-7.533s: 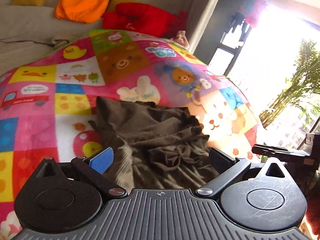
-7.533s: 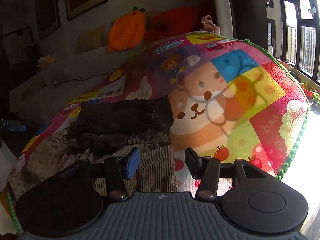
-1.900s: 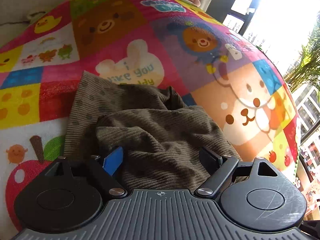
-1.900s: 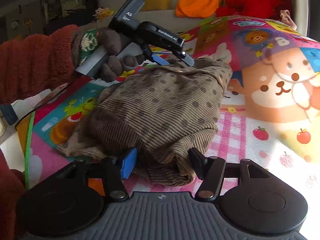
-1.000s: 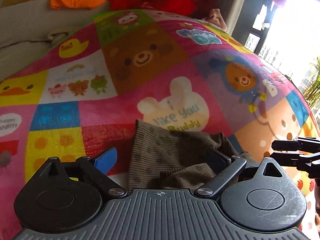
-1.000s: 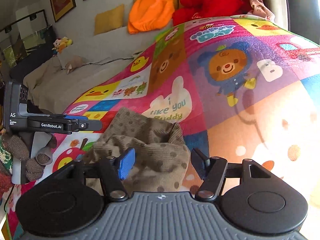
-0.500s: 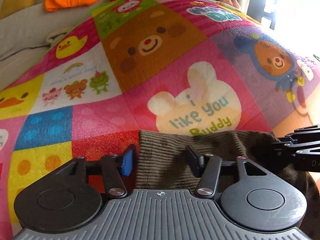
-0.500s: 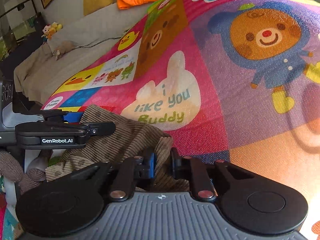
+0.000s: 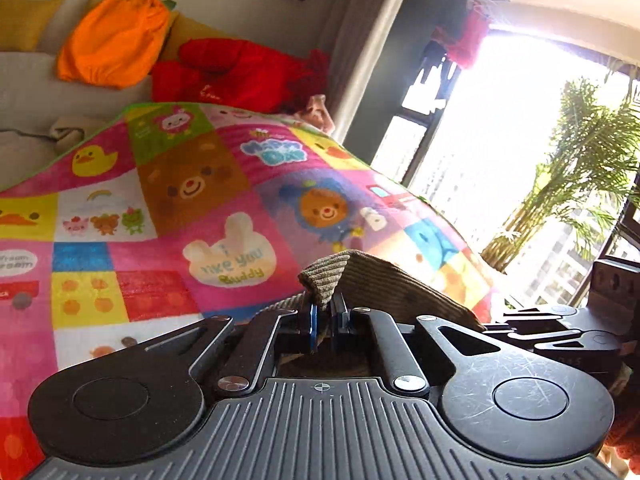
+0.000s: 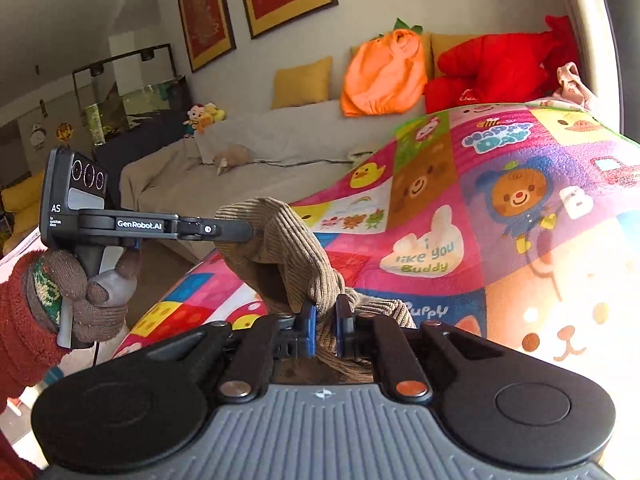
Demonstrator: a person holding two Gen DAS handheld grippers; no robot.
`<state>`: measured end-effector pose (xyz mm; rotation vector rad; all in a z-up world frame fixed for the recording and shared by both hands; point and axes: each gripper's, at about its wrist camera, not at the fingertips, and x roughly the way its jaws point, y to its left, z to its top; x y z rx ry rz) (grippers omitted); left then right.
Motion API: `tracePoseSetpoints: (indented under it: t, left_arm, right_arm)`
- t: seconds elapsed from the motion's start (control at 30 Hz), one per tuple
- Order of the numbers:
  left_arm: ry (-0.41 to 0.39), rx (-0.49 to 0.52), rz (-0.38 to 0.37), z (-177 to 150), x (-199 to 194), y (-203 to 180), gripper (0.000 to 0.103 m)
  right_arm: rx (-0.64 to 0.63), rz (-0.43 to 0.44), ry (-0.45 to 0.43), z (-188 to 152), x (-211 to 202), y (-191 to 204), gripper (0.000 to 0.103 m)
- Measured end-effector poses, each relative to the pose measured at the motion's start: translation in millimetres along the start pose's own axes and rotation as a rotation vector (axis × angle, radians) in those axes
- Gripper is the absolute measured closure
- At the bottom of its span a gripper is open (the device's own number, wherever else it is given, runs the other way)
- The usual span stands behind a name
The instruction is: Fold clothes
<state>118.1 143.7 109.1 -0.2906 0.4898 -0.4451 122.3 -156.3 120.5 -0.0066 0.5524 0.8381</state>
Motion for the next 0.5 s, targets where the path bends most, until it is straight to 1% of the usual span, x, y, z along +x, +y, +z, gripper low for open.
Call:
tracePoseSetpoints:
  t: [0.07,0.1,0.13,0.17,0.2,0.23,0.3,0.33,0.4,0.43,0.5]
  left_arm:
    - [0.002,0.009,-0.009,-10,-21,-7,0.090]
    - [0.003,0.014,-0.014,-15,-31,-10,0.084]
    - [0.005,0.018,-0.018,-20,-42,-14,0.073]
    - [0.006,0.023,-0.023,-25,-52,-17,0.066]
    - [0.007,0.027,-0.027,-30,-63,-21,0.055]
    - [0.008,0.032,-0.032,-36,-73,-24,0.049]
    - [0.000,0.035,-0.034,-40,-89,-29,0.046]
    - [-0.012,0.032,-0.029,-38,-92,-29,0.040]
    - [-0.025,0.045,-0.034,-37,-88,-32,0.032]
    - [-0.031,0.053,-0.038,-36,-86,-34,0.032]
    - [-0.009,0.049,-0.075,-42,-67,-38,0.032]
  right_arm:
    - [0.003,0.025,0.017,-20,-18,14,0.095]
    - [0.005,0.034,0.031,-31,-25,20,0.095]
    - [0.001,0.038,0.049,-42,-29,27,0.095]
    - [-0.008,0.036,0.068,-54,-30,33,0.095]
    - [-0.017,0.035,0.086,-66,-31,39,0.095]
    - [-0.028,0.033,0.104,-76,-31,45,0.095]
    - [-0.057,0.027,0.132,-94,-29,55,0.095]
    - [-0.067,0.023,0.140,-102,-27,59,0.095]
    - [-0.090,0.009,0.151,-115,-24,63,0.095]
    - [-0.099,-0.002,0.155,-120,-22,65,0.095]
    - [-0.108,-0.020,0.165,-130,-22,66,0.095]
